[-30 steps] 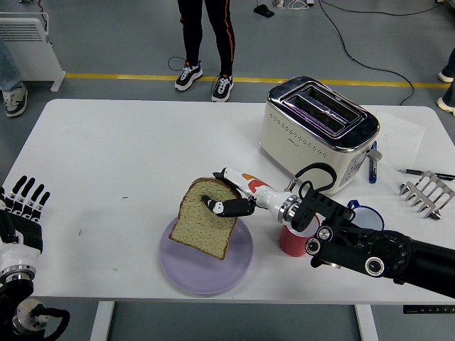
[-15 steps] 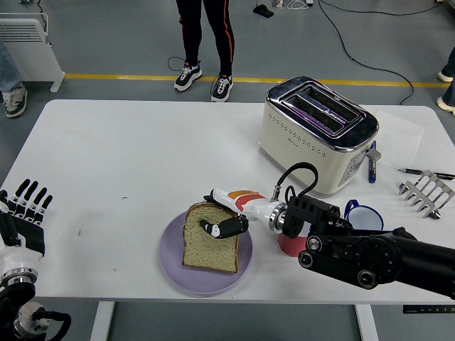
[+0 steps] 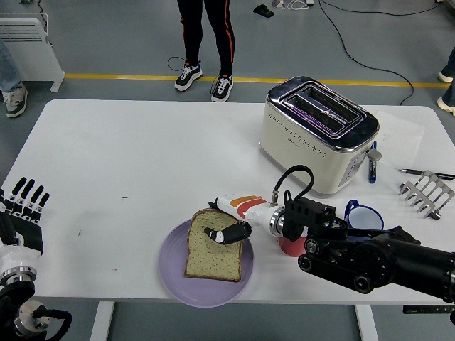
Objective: Push plate across desktop,pick up the break from the machine,place the break in the plate
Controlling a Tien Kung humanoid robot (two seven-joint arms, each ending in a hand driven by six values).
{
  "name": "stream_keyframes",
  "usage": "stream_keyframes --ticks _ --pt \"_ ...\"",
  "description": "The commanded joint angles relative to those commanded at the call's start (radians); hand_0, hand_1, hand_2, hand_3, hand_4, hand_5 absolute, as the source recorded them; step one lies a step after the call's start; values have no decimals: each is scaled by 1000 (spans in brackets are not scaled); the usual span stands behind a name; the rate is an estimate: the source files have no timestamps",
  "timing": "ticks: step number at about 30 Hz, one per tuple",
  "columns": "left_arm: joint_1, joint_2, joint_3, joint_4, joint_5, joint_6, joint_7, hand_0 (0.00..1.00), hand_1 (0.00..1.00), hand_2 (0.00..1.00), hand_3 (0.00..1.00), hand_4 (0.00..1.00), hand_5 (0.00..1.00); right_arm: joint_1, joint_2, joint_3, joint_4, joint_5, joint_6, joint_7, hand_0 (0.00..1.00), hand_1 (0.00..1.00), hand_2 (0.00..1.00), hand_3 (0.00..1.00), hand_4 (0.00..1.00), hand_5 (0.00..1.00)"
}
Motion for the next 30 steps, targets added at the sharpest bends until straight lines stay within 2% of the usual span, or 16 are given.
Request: stream_keyframes --ticks 1,5,6,7,10,14,16,18,19,20,23,24,25,30 --pt "0 0 0 0 0 0 0 756 761 793 700 540 998 0 0 1 -1 -2 2 0 831 814 877 955 723 465" --pt "-3 0 -2 1 -1 1 -1 756 761 793 700 540 998 1 7 5 -8 -32 0 13 831 814 877 955 723 465" --pt "-4 0 -2 1 -2 1 -1 756 761 793 700 540 998 2 10 6 -11 -32 -19 23 831 814 877 955 723 465" --pt "-6 0 -2 1 -2 1 -1 756 761 793 699 537 998 3 13 12 -13 -34 -38 33 875 845 935 991 741 460" --pt "-8 0 -2 0 -2 1 -1 756 761 793 699 537 998 4 17 21 -13 -33 -66 48 875 845 935 991 741 460" --pt "-11 0 -5 -1 -1 1 0 755 760 792 699 534 998 6 17 61 6 -40 -128 73 891 858 957 998 738 463" --pt "-11 0 -6 -1 -1 1 0 755 760 792 699 534 998 6 15 69 13 -42 -140 76 891 858 957 998 738 463" --pt "-10 0 -10 -4 1 1 0 755 760 792 699 534 998 5 -3 99 55 -41 -168 89 891 858 957 998 738 463" --pt "-9 0 -11 -5 1 1 0 753 758 788 694 534 998 5 -8 108 73 -41 -174 92 882 842 922 955 729 460" --pt "-8 0 -12 -6 1 1 0 753 758 788 694 534 998 3 -18 127 100 -42 -181 101 882 842 922 955 729 460" --pt "-6 0 -13 -10 3 2 0 753 758 788 694 534 998 -10 -41 187 175 -40 -184 122 882 842 922 955 729 460" --pt "-6 0 -13 -12 3 2 0 753 758 788 694 534 998 -18 -51 209 199 -28 -176 126 882 842 922 955 729 460" --pt "-6 0 -13 -13 3 2 0 754 757 788 696 532 998 -26 -59 241 231 -13 -170 130 882 823 886 876 582 430" --pt "-3 0 -10 -27 -6 4 -1 754 757 788 696 532 998 -107 -114 418 370 165 -117 177 882 823 886 876 582 430"
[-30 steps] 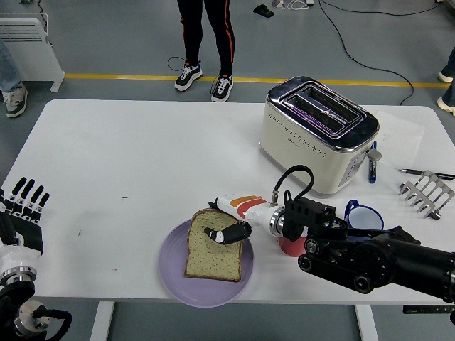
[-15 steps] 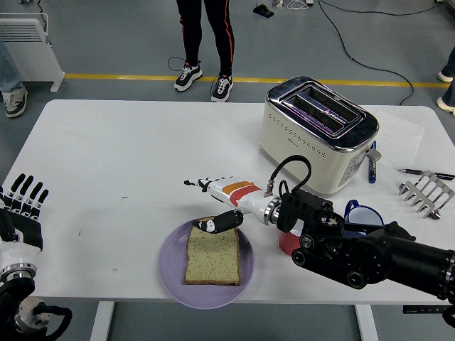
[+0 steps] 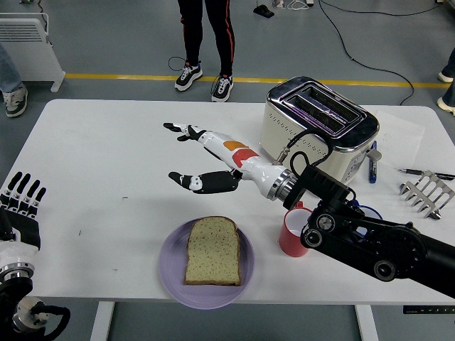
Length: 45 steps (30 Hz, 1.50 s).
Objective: Push plate across desktop,pick up the break from the machine,place the break in the plate
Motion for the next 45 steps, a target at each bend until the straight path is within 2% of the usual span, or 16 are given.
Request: stream_keyframes --ticks 1,4,7,10,14,18,19,22,27,35,45 --pt "0 0 0 -1 -1 0 0 755 757 790 697 533 998 -9 -5 38 15 45 3 4 861 799 830 814 537 484" --pt "8 0 -2 -7 -3 1 -2 755 757 790 697 533 998 -79 -47 163 78 175 51 2 861 799 830 814 537 484" --pt "11 0 -5 -9 -3 2 -3 756 759 791 700 534 998 -129 -77 280 106 299 73 -1 853 797 820 799 536 499" --pt "15 0 -18 -11 -4 4 -3 756 759 791 700 534 998 -225 -123 401 138 422 95 5 853 797 820 799 536 499" --pt "18 0 -38 -14 -4 5 -4 759 761 794 701 534 998 -329 -140 567 140 592 121 4 841 796 815 798 528 510" --pt "16 0 -50 -14 -6 18 -9 759 761 794 701 534 998 -393 -151 722 115 757 135 -14 841 796 815 798 528 510" --pt "14 0 -53 -13 -9 26 -13 826 811 813 721 538 998 -417 -154 756 107 790 138 -19 841 795 812 794 530 526" --pt "14 0 -67 -16 -13 32 -16 826 811 813 721 538 998 -477 -152 853 92 875 141 -27 841 795 812 794 530 526" --pt "13 0 -85 -21 -14 27 -15 821 813 811 719 539 998 -555 -141 916 62 901 139 -31 840 794 811 792 531 508" --pt "9 0 -95 -24 -14 23 -12 816 810 807 719 540 998 -661 -59 1029 11 867 170 -43 830 793 810 791 519 527" --pt "3 0 -97 -24 -12 20 -10 808 806 808 721 544 998 -679 -40 1060 -13 861 175 -46 818 788 805 786 506 546"
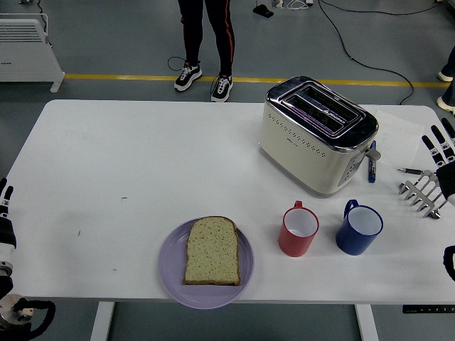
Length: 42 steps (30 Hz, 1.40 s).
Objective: Push plate across desktop,pick up the break from the machine,place the break in the plate
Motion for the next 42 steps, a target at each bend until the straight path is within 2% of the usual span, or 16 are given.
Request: stream_keyframes --ticks 18,42 --pt "-9 0 1 -1 6 2 2 801 802 809 723 550 998 1 21 3 -64 2 8 -4 815 786 801 782 498 563" --pt "7 0 12 -1 14 -2 8 797 799 811 723 550 998 -17 27 7 -93 3 4 -4 812 783 795 777 495 572"
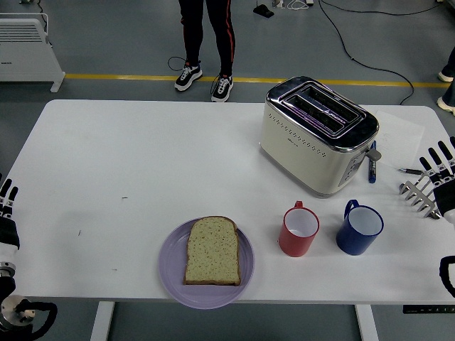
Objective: Push plate across desktop,pick up the break from the machine,place the break in the plate
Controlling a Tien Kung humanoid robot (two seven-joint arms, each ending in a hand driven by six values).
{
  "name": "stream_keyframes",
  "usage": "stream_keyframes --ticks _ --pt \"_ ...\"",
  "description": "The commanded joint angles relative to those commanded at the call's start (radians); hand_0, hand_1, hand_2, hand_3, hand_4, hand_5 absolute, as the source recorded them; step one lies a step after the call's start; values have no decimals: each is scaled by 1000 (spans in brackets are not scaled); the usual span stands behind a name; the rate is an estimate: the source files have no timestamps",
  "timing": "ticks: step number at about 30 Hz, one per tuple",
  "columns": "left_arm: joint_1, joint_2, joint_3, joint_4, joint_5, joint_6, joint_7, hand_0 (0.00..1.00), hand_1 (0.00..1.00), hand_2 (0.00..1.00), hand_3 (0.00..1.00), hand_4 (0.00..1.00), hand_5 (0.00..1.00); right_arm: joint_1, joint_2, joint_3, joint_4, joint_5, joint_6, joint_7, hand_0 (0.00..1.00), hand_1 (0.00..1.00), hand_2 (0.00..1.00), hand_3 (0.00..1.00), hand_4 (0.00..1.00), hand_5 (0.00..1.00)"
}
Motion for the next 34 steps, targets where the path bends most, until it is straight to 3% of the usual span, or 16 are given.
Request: stream_keyframes --ticks 34 --pt "-19 0 -18 -5 8 0 7 795 794 812 723 546 998 21 12 8 3 -1 3 -1 803 777 784 771 490 583"
